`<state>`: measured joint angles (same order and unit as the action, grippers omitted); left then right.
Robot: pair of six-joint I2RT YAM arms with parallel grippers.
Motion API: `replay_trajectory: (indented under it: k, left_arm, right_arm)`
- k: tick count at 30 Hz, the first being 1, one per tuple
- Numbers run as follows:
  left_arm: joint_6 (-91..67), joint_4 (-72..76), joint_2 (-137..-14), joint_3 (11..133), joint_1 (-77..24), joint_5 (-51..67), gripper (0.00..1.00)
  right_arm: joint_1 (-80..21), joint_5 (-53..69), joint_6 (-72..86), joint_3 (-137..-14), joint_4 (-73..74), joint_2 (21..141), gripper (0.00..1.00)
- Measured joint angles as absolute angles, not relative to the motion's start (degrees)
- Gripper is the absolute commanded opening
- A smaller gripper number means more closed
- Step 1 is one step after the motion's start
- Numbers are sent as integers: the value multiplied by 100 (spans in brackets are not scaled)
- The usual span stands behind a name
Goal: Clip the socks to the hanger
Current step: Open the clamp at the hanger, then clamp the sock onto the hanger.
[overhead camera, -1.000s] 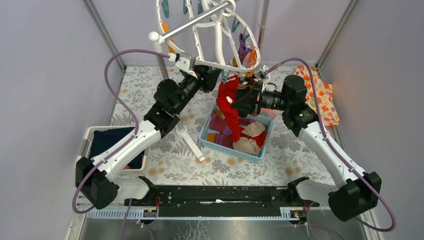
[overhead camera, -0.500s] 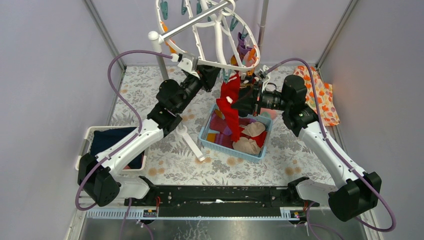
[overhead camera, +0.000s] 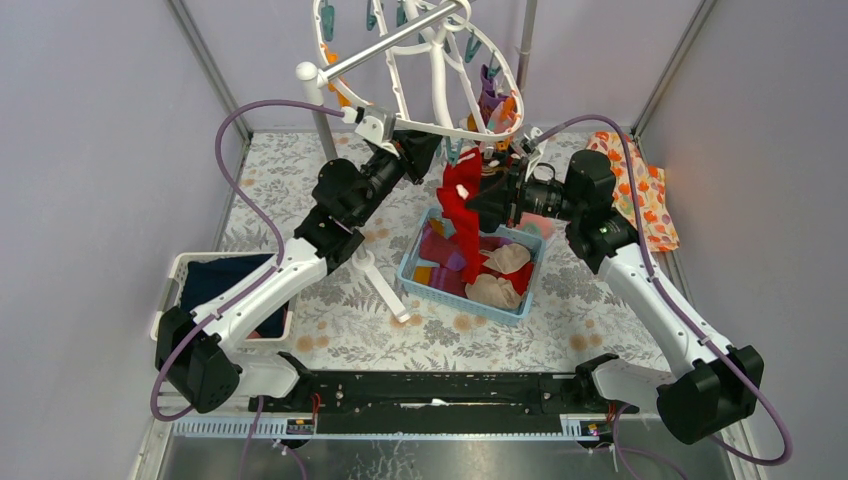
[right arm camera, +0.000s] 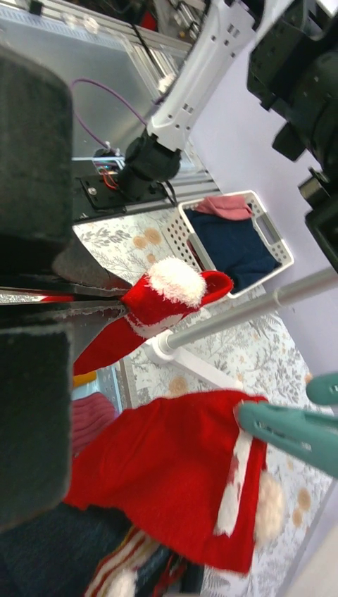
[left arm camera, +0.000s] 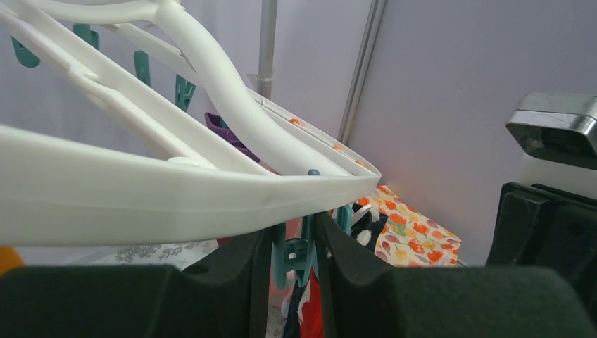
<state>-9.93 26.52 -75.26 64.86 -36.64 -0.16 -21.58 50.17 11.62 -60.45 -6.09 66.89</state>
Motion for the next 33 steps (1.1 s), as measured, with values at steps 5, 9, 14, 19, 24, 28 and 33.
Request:
replay_trajectory:
  k: [5,9,14,19,24,28,33]
  left_arm:
    - [-1194,2620,-7522,6486,-3664,-16,15]
    - [-1391,2578,-7516,6486,-3664,-23,15]
    - [-1612,2534,-7513,6486,-3664,-56,15]
    - [-1772,2438,-7513,6488,-3662,-126,14]
    - [-1868,2377,-7513,6488,-3664,-152,14]
    - [-1929,2331,-7502,6488,-3664,-154,14]
    - [-2018,2305,-7454,6488,-3662,-161,14]
  right_arm:
    - [-2143,4611,1441,-6077,-703,6716,0]
    - [-2191,4379,1706,-6132,-784,6781,0]
    - [-2600,3642,1844,-6340,-676,6879,0]
    - [-2961,2941,1872,-6359,-554,6912,0]
    - [-3039,2445,1754,-6357,-502,6912,0]
    - [-3039,2252,1627,-6311,-556,6912,0]
    - [-3050,2117,1551,-6300,-670,6941,0]
